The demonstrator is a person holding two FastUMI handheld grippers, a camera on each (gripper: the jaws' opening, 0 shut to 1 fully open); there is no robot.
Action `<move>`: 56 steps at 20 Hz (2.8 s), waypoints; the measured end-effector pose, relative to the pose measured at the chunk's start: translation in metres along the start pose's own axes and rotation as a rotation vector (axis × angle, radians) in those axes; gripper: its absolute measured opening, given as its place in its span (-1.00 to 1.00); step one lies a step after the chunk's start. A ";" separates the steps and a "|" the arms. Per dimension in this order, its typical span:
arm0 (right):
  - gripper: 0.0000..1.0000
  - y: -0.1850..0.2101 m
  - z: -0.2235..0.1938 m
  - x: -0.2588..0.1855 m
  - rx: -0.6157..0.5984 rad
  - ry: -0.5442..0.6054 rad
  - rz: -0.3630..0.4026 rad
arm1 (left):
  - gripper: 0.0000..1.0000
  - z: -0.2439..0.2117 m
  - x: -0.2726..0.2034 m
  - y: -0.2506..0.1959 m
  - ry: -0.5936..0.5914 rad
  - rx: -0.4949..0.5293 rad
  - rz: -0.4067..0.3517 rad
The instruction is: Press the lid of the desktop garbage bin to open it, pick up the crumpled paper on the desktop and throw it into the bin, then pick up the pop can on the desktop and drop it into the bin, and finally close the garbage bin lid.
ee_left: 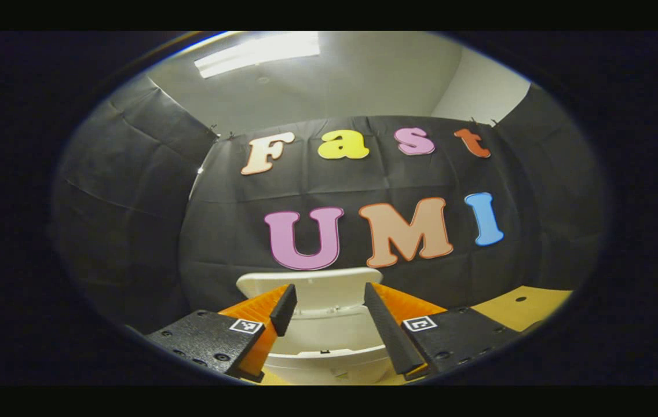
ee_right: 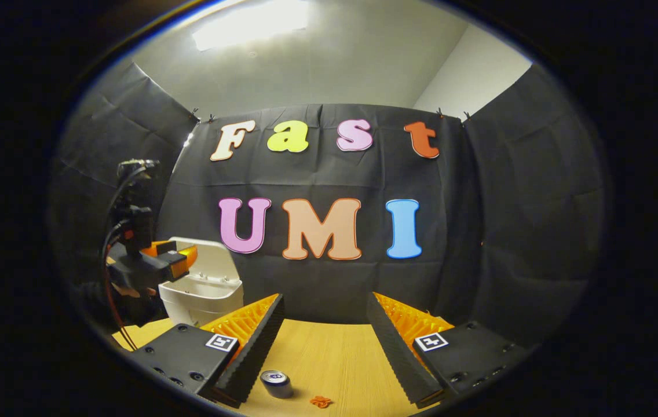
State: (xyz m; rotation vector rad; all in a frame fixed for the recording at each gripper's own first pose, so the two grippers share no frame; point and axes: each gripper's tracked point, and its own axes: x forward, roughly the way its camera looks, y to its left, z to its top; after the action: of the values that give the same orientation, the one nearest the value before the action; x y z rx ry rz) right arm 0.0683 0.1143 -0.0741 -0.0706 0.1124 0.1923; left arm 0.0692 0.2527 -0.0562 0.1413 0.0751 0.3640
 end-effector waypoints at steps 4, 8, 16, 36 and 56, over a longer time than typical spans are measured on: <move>0.91 -0.010 -0.059 0.016 0.003 0.131 0.061 | 0.69 0.027 -0.049 -0.021 -0.032 -0.025 -0.015; 0.91 -0.011 -0.141 0.029 -0.012 0.323 0.134 | 0.71 0.027 -0.101 -0.052 -0.010 -0.035 -0.057; 0.92 0.004 -0.298 0.050 -0.127 0.687 0.229 | 0.84 -0.010 -0.159 -0.061 0.147 0.005 -0.042; -0.26 0.029 -0.175 0.105 -0.055 0.490 0.299 | 0.85 -0.013 -0.144 -0.048 0.152 -0.027 -0.074; 0.47 0.295 -0.089 0.245 -0.101 0.299 0.467 | 0.86 -0.080 -0.165 0.083 0.264 -0.038 0.033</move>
State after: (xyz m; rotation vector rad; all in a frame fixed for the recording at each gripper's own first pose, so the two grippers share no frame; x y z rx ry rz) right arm 0.2402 0.4421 -0.2087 -0.1739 0.4180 0.6540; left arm -0.1217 0.2802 -0.1150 0.0557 0.3270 0.4150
